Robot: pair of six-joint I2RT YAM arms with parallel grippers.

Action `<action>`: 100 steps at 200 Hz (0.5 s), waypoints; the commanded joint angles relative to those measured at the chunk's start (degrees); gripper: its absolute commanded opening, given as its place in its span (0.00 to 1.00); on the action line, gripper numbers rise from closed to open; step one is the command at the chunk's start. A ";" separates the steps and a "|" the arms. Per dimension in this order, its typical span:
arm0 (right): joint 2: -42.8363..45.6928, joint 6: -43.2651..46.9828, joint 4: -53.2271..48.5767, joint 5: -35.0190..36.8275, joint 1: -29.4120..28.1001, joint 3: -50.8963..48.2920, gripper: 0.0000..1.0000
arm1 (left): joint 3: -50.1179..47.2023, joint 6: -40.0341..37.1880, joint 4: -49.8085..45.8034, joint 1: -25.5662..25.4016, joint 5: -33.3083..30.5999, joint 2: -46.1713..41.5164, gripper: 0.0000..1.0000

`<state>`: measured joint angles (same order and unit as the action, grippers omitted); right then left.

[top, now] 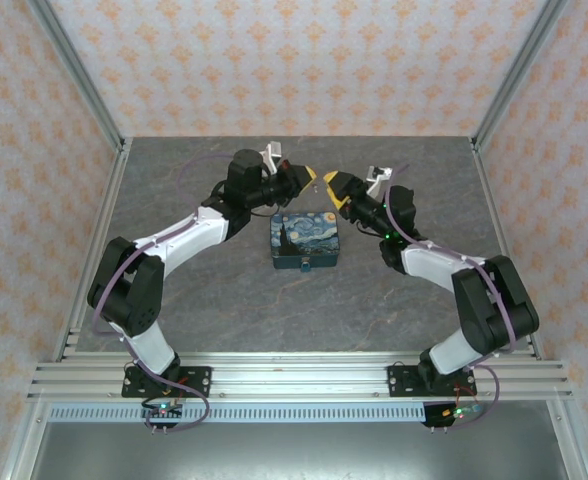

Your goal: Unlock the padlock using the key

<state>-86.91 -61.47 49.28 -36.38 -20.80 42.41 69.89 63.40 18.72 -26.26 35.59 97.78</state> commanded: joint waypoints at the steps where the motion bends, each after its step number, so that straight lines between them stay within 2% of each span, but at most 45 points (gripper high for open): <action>1: 2.28 1.82 2.27 2.02 0.24 0.62 0.60 | 3.39 -0.49 0.52 -0.42 0.79 0.21 0.00; 33: 1.36 3.38 3.90 1.02 0.23 3.25 0.59 | 5.64 0.19 0.54 -0.39 0.79 0.75 0.00; 72: -1.97 0.25 10.80 -1.05 0.11 5.09 0.56 | 7.17 1.80 1.52 -0.41 0.40 1.54 0.00; 100: -2.93 -0.36 11.55 -1.15 -0.80 6.55 0.55 | 7.37 2.51 2.35 -0.46 0.16 2.03 0.00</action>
<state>-88.68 -60.99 55.42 -36.23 -20.75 46.28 75.53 64.75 18.87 -26.26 35.57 98.65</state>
